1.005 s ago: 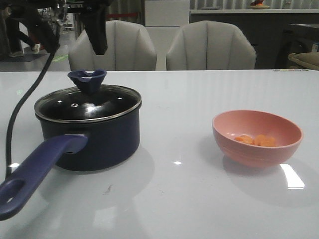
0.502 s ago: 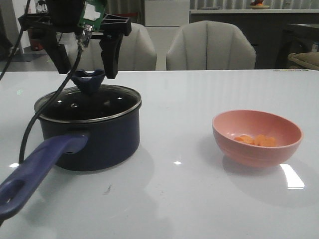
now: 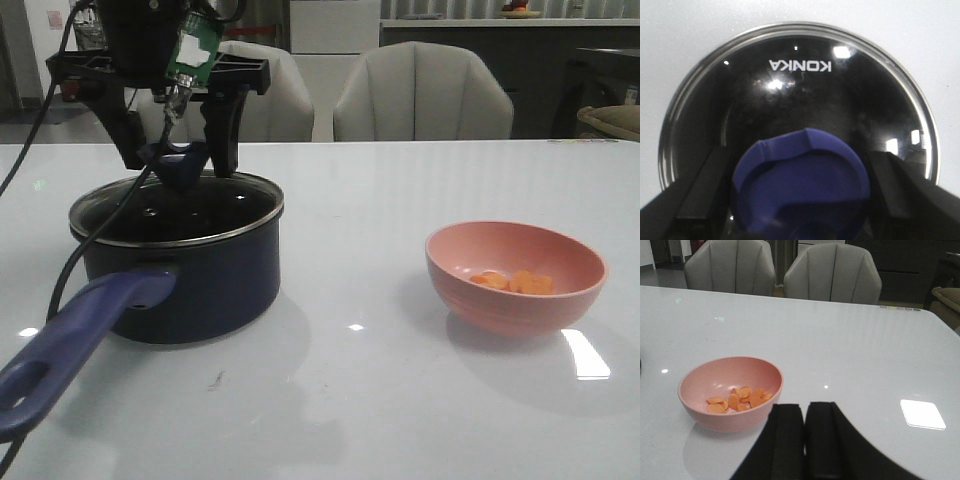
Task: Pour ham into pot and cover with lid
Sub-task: 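Lower the left gripper onto the purple lid knob and grasp it, then lift the glass lid off the saucepan with the left gripper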
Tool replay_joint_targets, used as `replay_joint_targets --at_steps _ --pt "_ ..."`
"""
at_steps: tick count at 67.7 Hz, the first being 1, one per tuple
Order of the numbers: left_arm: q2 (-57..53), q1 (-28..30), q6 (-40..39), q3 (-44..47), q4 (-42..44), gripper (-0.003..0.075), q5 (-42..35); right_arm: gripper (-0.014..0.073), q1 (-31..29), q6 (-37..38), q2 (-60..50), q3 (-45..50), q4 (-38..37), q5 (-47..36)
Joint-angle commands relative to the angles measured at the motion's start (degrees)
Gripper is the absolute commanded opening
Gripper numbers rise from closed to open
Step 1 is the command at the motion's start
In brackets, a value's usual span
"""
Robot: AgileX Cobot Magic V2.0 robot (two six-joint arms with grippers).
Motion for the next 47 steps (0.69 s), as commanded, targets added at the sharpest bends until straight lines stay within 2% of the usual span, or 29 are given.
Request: replay_joint_targets --at_steps 1,11,47 --pt "-3.1 -0.2 -0.5 -1.9 -0.2 0.0343 -0.7 0.0150 -0.3 -0.1 -1.1 -0.3 -0.9 -4.8" --pt "-3.1 -0.2 -0.5 -1.9 -0.1 0.0246 -0.7 0.0150 -0.3 -0.1 -1.1 -0.3 -0.9 -4.8" --pt "-7.6 0.0 -0.5 -4.2 2.7 0.0244 -0.2 0.0150 -0.3 -0.1 -1.1 -0.3 -0.9 -4.8"
